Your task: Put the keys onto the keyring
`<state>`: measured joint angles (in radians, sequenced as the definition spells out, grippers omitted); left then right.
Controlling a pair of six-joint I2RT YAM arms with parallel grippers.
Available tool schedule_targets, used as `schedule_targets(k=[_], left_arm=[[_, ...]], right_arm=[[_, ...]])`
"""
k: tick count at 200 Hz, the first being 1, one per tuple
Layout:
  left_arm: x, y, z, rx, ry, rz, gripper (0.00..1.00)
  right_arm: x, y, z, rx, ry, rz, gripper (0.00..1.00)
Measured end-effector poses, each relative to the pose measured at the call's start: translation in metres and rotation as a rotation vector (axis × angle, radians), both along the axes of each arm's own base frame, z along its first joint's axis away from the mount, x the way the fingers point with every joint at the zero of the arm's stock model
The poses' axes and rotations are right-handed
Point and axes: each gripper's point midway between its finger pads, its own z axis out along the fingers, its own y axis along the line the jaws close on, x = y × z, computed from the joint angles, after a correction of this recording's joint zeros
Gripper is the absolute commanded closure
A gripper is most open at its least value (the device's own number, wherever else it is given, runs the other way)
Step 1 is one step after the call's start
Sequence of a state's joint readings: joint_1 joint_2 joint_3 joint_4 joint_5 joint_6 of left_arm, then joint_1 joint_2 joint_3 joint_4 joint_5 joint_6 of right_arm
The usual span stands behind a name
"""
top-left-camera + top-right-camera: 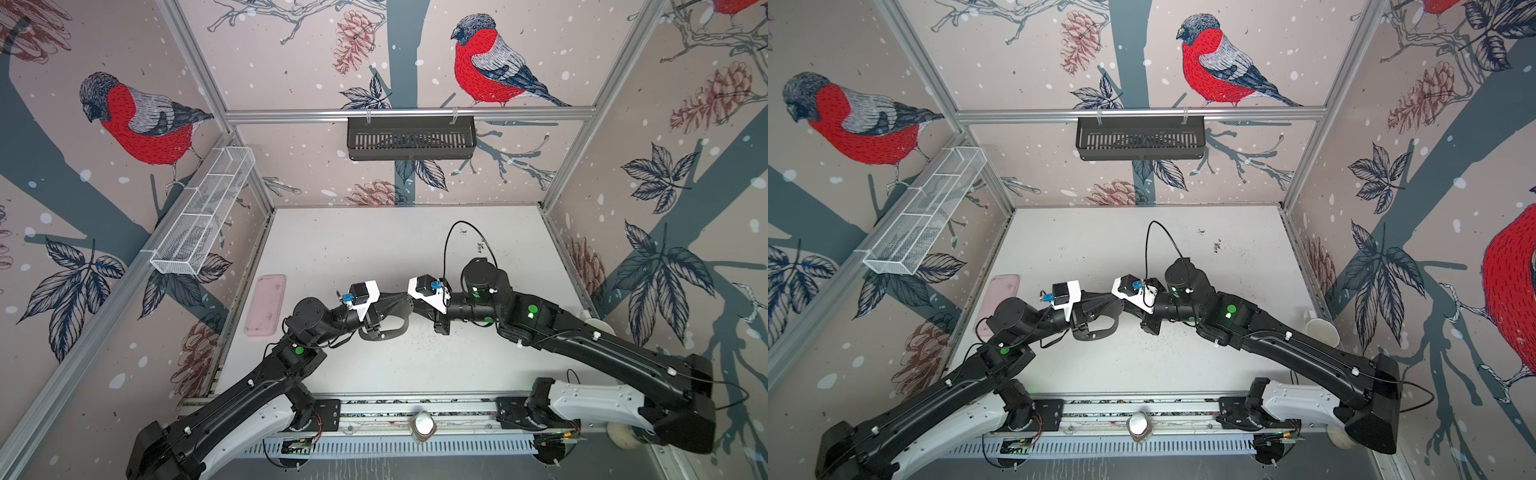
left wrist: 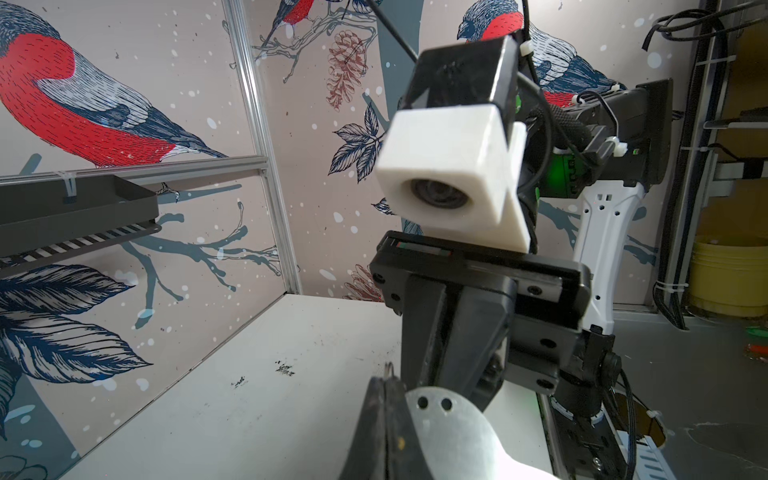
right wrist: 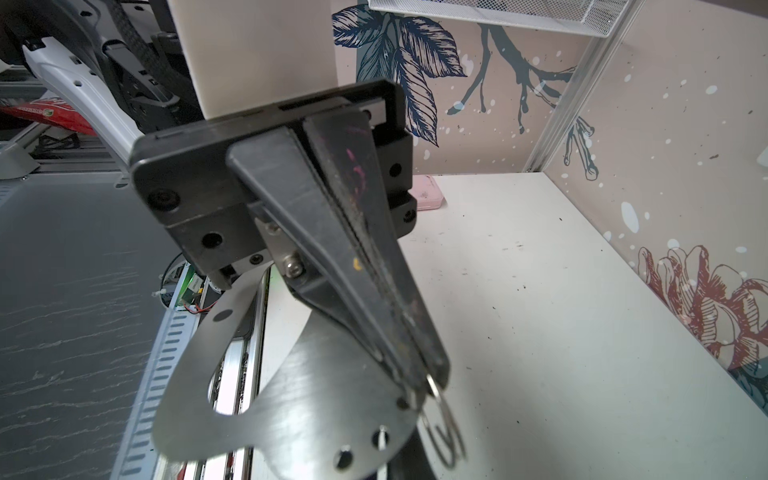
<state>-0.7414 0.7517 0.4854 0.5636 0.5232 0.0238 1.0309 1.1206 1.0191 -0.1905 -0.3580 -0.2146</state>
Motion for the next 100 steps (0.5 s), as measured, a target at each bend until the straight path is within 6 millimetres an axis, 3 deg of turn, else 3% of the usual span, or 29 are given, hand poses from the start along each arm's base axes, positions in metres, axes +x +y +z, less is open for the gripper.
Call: schedule_targets(k=[16,57,100], left_arm=[[-0.0002,0.0003,-0.0020,0.002,0.003,0.000,1.00],[-0.0020,0.0026,0.0012,-0.012,-0.012,0.003,1.00],[-0.0033,0.0052,0.0059,-0.027,-0.028,0.007,1.00]], right_arm=[[0.0000,0.0006,-0.0024,-0.008,0.001,-0.001,0.95],[-0.0059,0.0021,-0.0058,-0.018,0.007,0.018,0.66],[-0.0062,-0.0061,-0.0054,-0.015,-0.003,-0.005,0.58]])
